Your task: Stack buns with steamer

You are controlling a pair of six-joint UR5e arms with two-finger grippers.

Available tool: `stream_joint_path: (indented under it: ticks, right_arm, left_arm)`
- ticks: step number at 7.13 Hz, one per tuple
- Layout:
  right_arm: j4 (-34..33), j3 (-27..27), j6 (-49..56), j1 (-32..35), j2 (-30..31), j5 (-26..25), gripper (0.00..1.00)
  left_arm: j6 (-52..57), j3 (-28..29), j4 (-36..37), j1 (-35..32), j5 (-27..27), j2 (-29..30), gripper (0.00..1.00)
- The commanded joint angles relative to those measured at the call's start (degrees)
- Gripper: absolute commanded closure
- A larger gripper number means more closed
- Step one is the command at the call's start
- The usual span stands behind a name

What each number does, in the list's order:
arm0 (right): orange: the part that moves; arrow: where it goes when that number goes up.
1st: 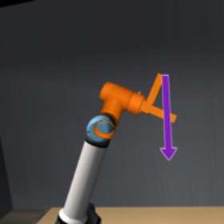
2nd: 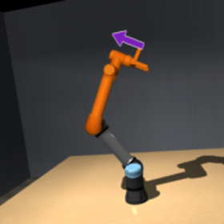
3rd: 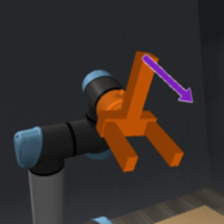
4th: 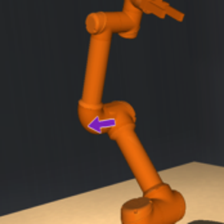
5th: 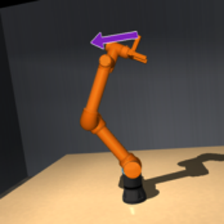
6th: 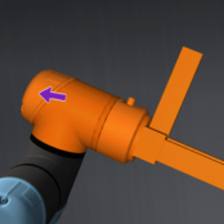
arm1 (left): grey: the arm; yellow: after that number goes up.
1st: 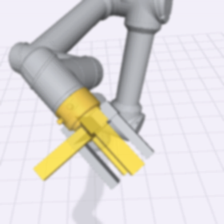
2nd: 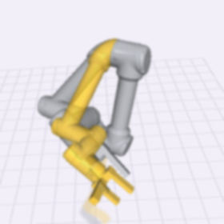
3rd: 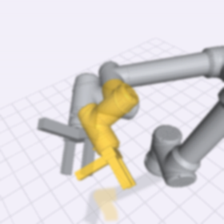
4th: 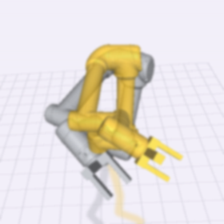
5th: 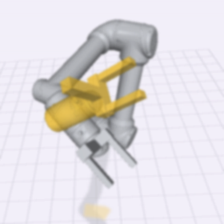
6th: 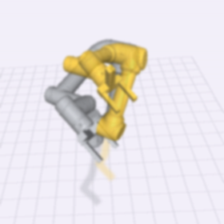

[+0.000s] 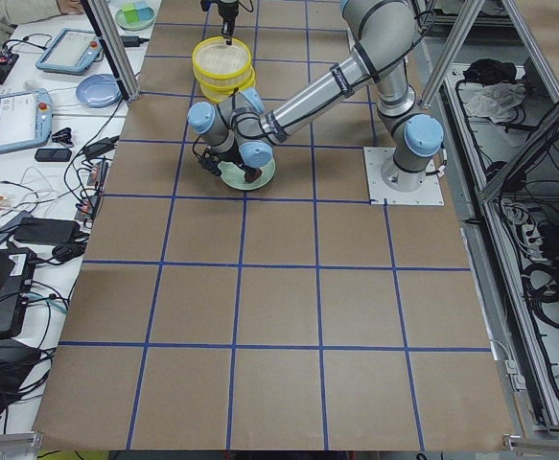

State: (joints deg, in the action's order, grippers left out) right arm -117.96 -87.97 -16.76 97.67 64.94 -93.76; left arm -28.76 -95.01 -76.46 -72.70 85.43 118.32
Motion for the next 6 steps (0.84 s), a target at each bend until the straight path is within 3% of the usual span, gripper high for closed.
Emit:
stream_joint_path:
  ticks: [1,2,3,4,6]
  right_arm:
    - [-0.2,-0.4,0.8,-0.4,-0.1,0.0,1.0]
    - [-0.2,-0.4,0.9,-0.8,-0.1,0.0,1.0]
    - [-0.1,-0.6,0.9,-0.8,-0.1,0.0,1.0]
    - [-0.1,-0.7,0.8,-0.8,-0.2,0.0,1.0]
    - [0.0,-1.1,0.7,-0.8,-0.2,0.1,1.0]
  left_arm:
    - [-0.7,-0.7,-0.2,0.0,-0.5,1.4,0.53]
    - [-0.8,-0.7,-0.2,0.0,-0.6,1.5,0.81]
    - [-0.8,-0.7,-0.3,0.0,-0.5,1.5,0.94]
    - [-0.9,-0.8,-0.3,0.0,-0.4,1.5,1.0]
    - [-0.9,-0.6,-0.3,0.0,-0.3,-0.2,1.0]
